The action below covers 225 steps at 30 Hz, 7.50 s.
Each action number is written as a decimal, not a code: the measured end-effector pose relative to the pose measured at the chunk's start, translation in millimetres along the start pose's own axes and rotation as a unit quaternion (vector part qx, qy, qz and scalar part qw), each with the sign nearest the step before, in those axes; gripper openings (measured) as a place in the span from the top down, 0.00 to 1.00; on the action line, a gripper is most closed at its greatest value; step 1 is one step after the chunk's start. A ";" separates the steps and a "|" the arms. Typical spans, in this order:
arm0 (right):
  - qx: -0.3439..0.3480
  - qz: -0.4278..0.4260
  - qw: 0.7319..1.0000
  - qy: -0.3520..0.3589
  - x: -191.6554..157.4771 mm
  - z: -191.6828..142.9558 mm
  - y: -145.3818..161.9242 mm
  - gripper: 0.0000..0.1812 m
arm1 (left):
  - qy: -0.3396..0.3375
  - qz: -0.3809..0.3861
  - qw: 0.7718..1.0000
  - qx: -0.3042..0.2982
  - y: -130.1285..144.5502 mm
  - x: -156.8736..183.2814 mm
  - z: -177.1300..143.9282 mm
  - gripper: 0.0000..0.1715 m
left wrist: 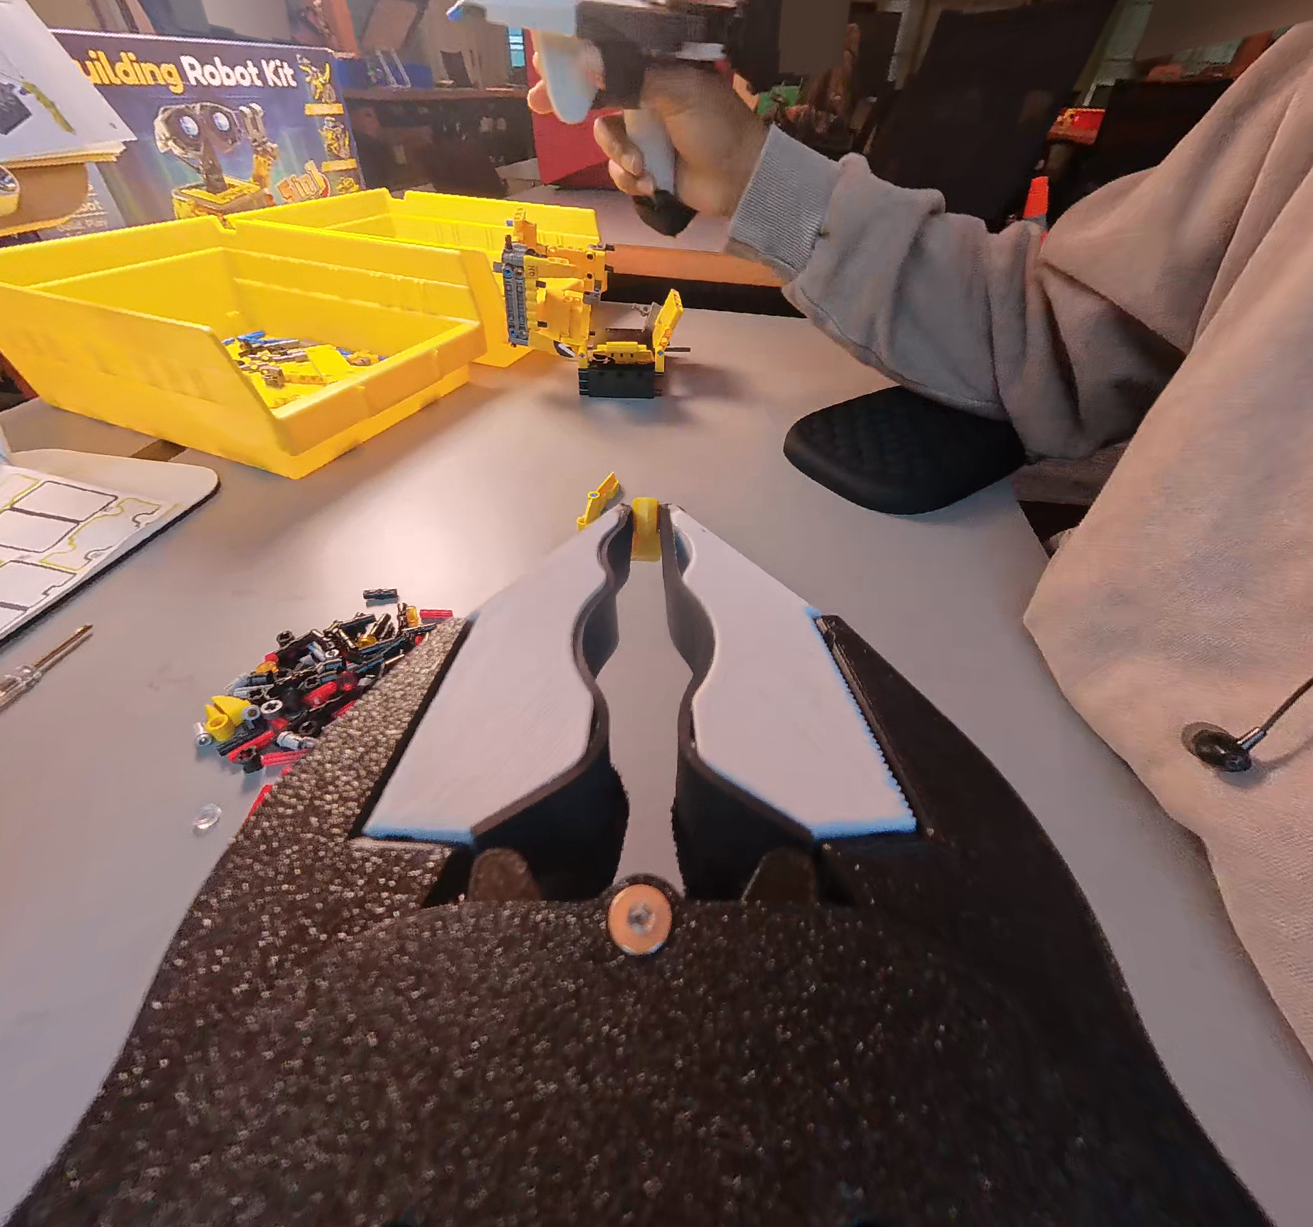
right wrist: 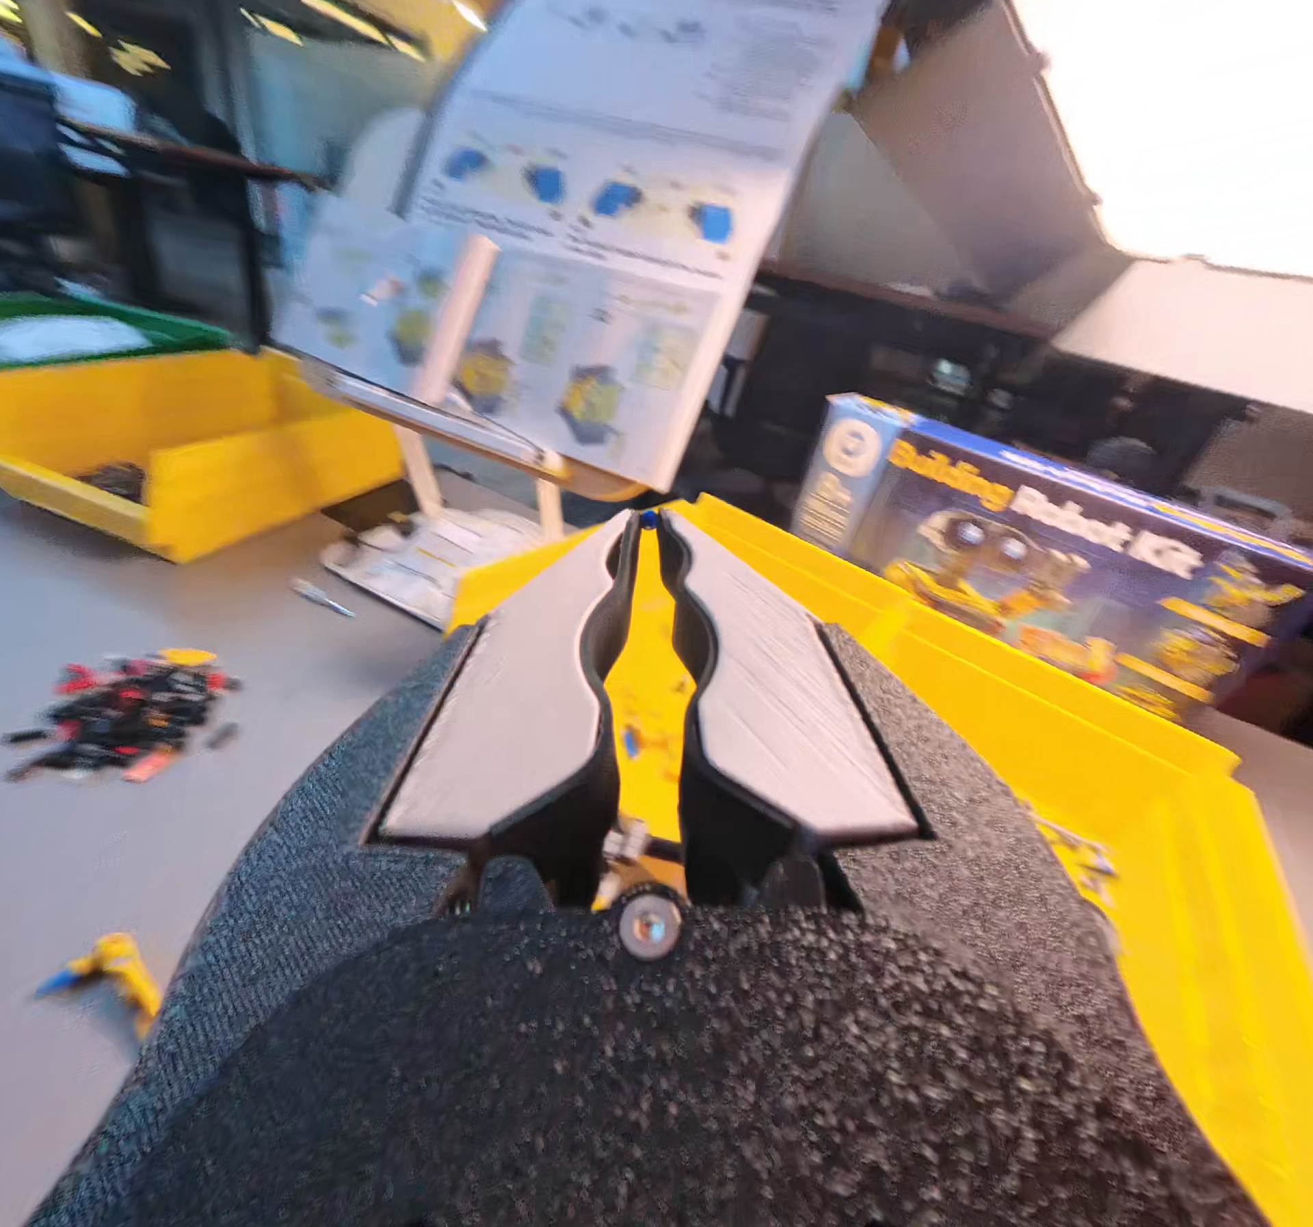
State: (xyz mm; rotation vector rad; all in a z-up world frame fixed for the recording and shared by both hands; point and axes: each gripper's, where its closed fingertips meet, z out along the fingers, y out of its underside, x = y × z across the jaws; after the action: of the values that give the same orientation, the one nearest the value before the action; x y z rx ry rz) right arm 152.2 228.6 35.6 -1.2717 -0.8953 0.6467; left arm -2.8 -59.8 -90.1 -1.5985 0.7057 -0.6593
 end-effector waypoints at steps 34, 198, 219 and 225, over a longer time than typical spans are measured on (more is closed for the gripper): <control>-0.001 0.039 0.859 -0.511 -349.9 -17.3 45.3 0.77 | 0.068 -0.121 0.986 0.093 -14.3 -2.5 -7.5 0.97; -0.048 0.050 0.938 -0.338 -267.8 28.9 62.5 0.96 | -0.135 -0.048 0.989 0.027 -0.8 -43.9 -22.0 0.84; -0.203 -0.013 0.979 0.017 -56.0 143.1 114.0 0.89 | -0.068 -0.061 0.991 -0.102 47.6 -22.8 3.1 0.82; -0.128 0.003 0.975 -0.184 -142.3 85.1 66.0 0.89 | -0.047 -0.049 0.982 -0.175 69.9 -10.9 8.1 0.80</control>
State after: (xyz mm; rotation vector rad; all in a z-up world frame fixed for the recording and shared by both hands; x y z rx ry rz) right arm 9.9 168.6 -53.8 -1.4067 -1.3141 0.8082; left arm -9.5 -53.9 -160.8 -1.9846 0.7044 -0.5468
